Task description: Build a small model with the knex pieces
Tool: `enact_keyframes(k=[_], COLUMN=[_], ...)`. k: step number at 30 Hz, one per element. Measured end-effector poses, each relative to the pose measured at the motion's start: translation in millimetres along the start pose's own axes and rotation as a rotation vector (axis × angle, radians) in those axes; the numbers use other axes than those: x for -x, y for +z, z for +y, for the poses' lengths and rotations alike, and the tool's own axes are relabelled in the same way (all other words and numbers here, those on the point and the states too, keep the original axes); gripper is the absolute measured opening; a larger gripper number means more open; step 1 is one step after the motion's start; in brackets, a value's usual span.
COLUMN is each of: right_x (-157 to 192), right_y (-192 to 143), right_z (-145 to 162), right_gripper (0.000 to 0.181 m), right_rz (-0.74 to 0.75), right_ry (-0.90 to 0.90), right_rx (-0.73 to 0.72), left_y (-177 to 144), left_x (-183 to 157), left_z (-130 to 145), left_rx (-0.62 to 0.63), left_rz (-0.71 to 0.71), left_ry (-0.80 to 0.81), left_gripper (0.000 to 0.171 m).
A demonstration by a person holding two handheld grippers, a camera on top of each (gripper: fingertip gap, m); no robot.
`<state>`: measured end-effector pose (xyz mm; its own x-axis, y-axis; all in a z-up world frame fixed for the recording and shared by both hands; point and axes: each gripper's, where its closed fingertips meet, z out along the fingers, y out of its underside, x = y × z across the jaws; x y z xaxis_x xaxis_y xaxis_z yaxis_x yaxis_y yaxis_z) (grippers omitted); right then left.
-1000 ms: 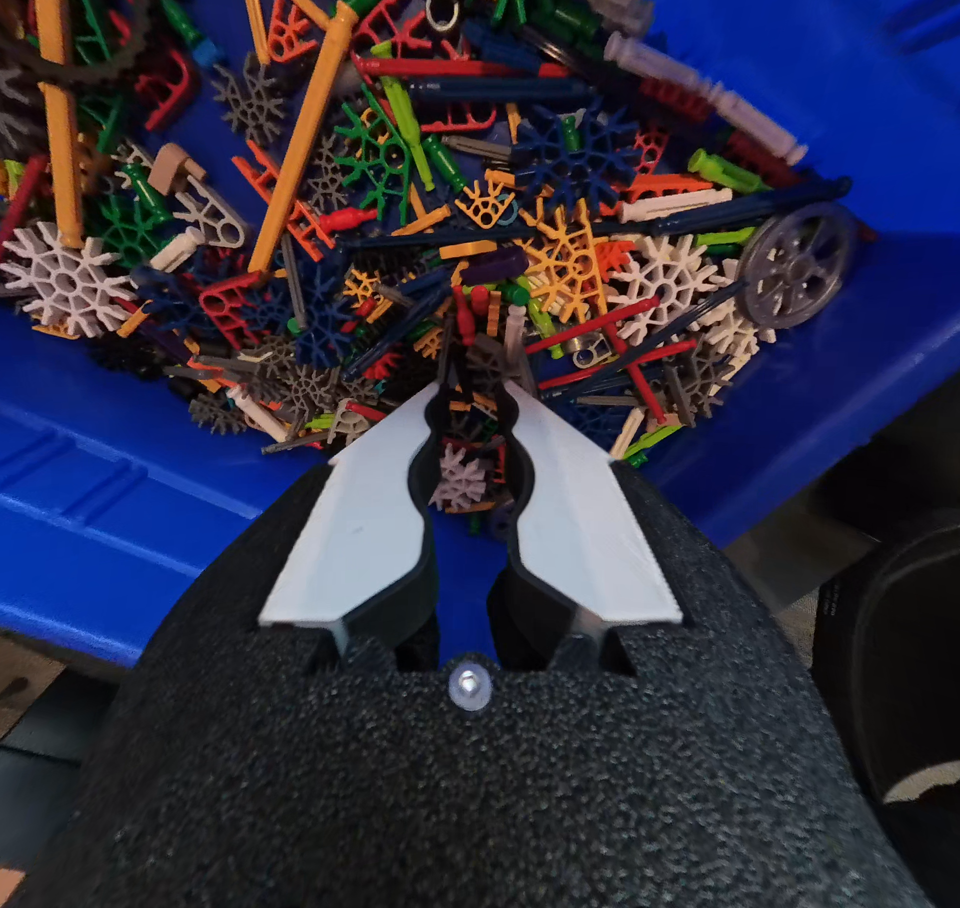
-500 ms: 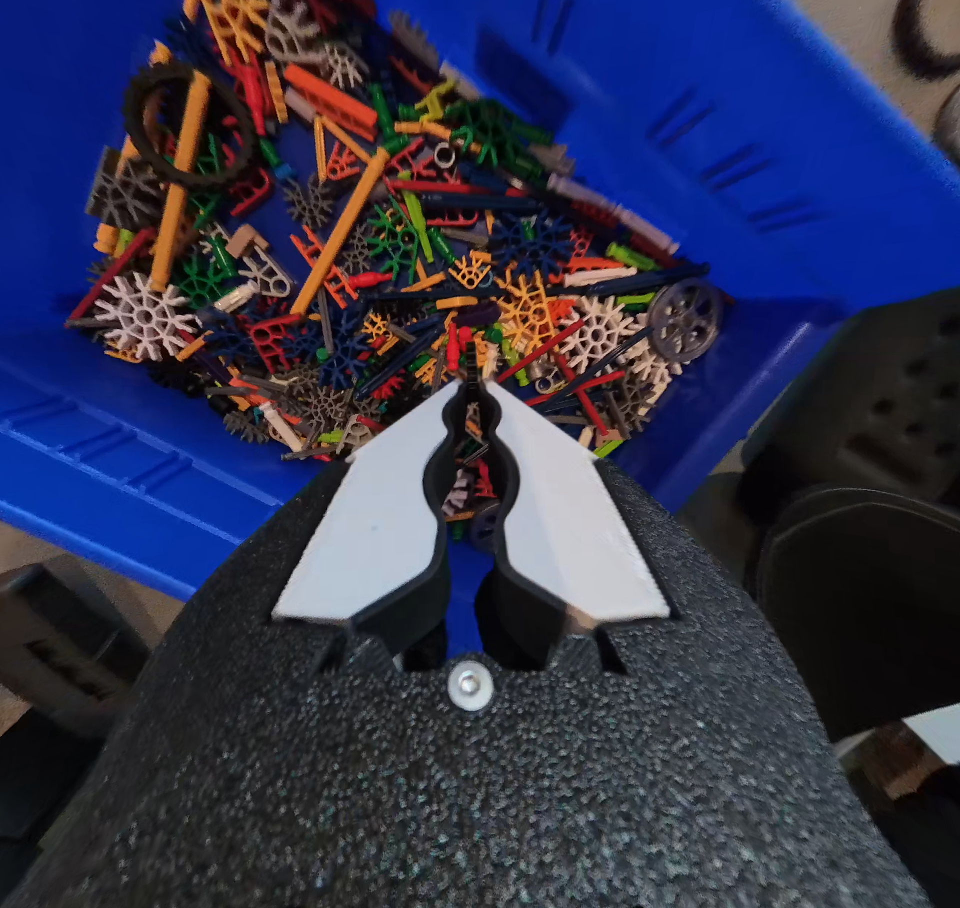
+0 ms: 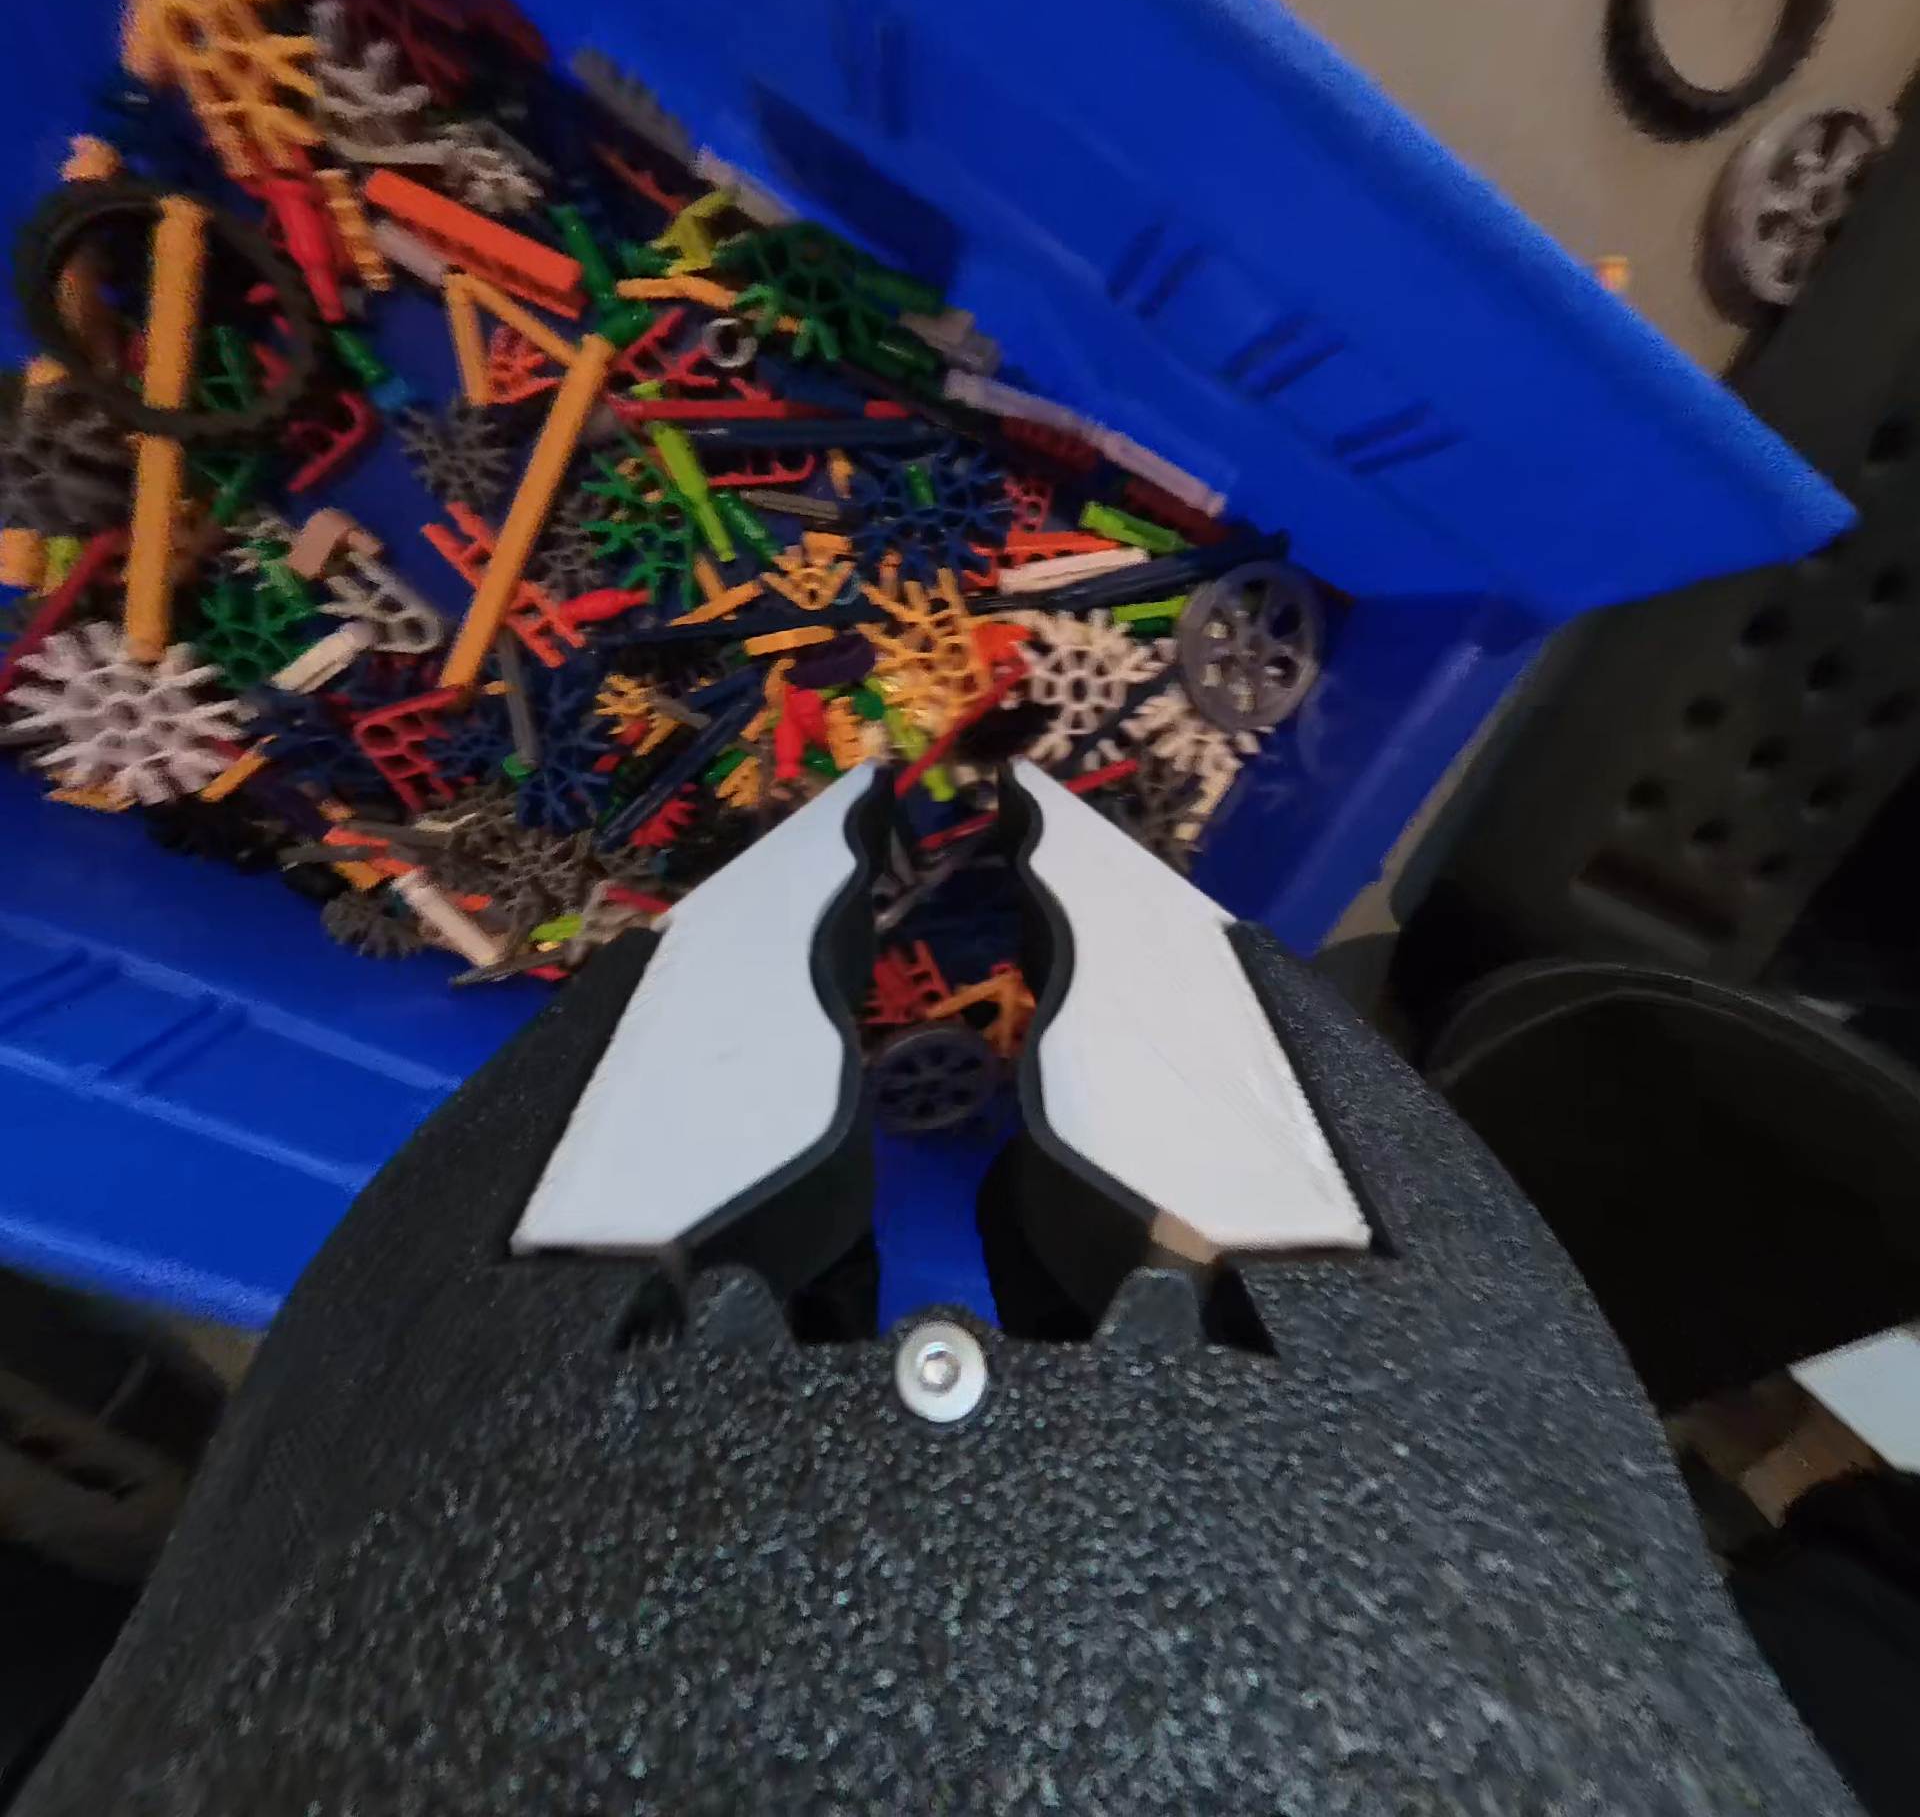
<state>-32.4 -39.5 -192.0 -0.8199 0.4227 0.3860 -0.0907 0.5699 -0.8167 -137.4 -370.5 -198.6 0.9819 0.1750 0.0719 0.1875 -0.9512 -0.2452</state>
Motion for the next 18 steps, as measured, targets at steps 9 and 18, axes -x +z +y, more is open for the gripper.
enact_keyframes(k=[9, 18], right_x=[-1, -3], right_y=[2, 2], right_z=[4, 8], right_gripper=[0.017, 0.017], right_rz=[-0.003, -0.005], right_ry=[0.011, 0.028], right_rx=[0.009, 0.014], left_y=[7, 33], left_x=[57, 60], left_z=[-3, -8], left_rx=[0.055, 0.119], left_rz=[-0.204, -0.142], left_ry=[0.045, 0.066], left_gripper=[0.023, 0.016])
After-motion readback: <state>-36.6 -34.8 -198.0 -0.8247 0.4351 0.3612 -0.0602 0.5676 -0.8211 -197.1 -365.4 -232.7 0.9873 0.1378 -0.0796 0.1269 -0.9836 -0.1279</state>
